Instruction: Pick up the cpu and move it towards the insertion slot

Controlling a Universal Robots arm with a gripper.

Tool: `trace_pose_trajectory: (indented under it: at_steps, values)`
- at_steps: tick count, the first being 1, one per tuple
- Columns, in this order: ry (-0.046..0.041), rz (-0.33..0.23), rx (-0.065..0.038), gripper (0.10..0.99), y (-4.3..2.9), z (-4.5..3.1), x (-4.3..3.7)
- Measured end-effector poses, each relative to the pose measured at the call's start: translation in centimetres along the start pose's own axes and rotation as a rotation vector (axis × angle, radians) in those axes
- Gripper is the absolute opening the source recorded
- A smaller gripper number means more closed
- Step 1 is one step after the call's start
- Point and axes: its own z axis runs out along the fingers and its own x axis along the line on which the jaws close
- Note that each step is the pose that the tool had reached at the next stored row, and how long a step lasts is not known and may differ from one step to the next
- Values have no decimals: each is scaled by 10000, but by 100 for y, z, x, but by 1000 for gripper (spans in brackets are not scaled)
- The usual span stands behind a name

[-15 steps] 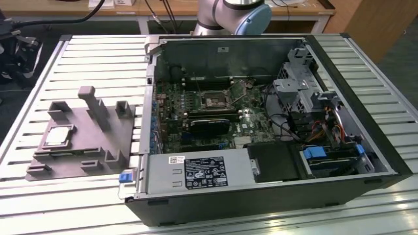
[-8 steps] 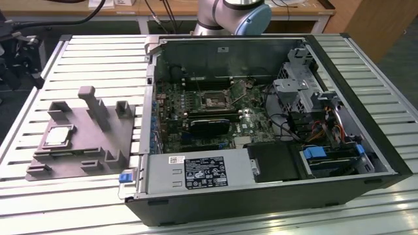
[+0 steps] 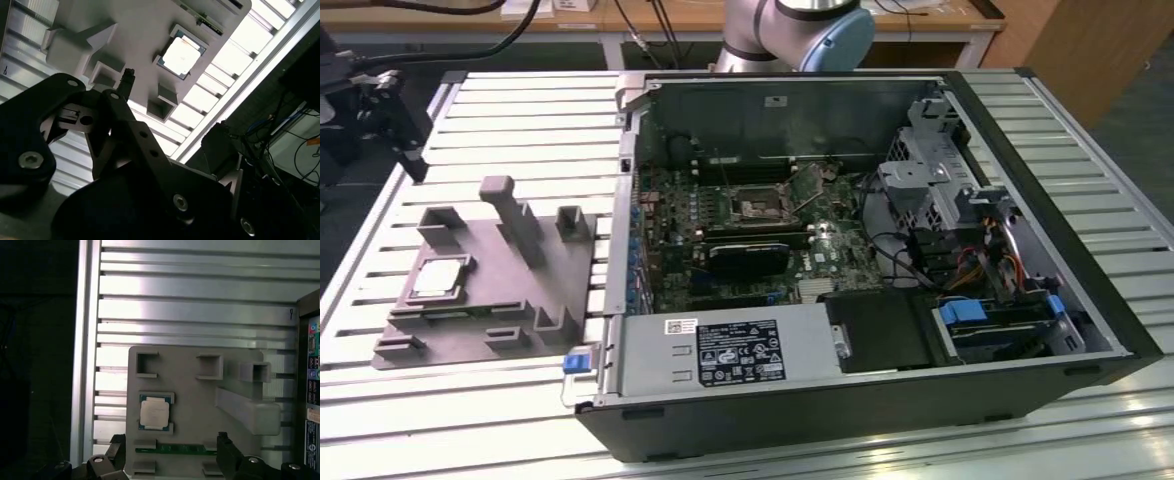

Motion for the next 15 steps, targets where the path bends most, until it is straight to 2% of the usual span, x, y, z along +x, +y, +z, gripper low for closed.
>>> trace_pose_trajectory:
  at_steps: [1, 2, 15]
  values:
    - [0, 0, 0, 761, -2, 14, 0]
    - [0, 0, 1, 824, -3, 28, 0]
    - [1, -1, 2, 824, -32, 174, 0]
